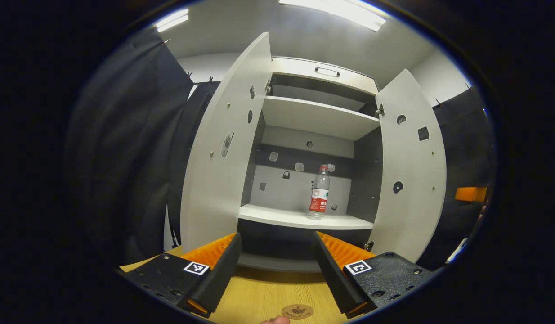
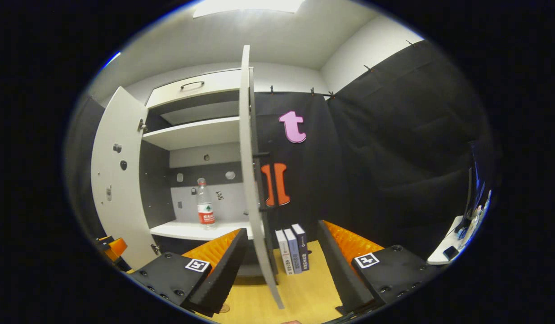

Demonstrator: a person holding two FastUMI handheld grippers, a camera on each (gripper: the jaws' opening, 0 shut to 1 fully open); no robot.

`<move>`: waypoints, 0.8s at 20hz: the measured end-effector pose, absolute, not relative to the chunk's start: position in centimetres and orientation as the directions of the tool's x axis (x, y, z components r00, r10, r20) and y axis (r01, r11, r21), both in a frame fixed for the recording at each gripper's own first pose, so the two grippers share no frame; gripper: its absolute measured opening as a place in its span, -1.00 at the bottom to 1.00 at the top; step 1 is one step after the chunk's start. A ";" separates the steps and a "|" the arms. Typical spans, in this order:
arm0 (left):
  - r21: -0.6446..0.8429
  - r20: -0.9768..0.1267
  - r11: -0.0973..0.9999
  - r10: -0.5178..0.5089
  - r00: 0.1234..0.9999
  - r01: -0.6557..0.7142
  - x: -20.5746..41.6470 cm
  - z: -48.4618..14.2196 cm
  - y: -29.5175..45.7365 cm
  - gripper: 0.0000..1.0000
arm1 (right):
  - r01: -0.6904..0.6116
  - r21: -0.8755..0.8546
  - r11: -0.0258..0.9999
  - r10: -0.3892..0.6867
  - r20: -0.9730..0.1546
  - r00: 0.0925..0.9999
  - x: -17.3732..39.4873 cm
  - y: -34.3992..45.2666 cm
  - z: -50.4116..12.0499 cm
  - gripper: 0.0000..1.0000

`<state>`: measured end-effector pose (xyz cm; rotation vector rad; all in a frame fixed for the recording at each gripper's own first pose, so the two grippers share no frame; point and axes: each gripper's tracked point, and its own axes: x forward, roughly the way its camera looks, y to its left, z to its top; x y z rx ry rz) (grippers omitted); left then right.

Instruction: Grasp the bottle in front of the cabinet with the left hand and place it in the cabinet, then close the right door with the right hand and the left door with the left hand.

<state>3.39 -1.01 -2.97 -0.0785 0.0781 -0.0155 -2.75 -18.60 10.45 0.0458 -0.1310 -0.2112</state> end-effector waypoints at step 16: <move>-0.077 -0.078 0.993 0.083 0.993 -0.089 -0.5 -3.2 1.3 0.89 | 0.216 -0.039 0.976 -0.208 0.154 0.966 5.2 -22.9 15.4 0.95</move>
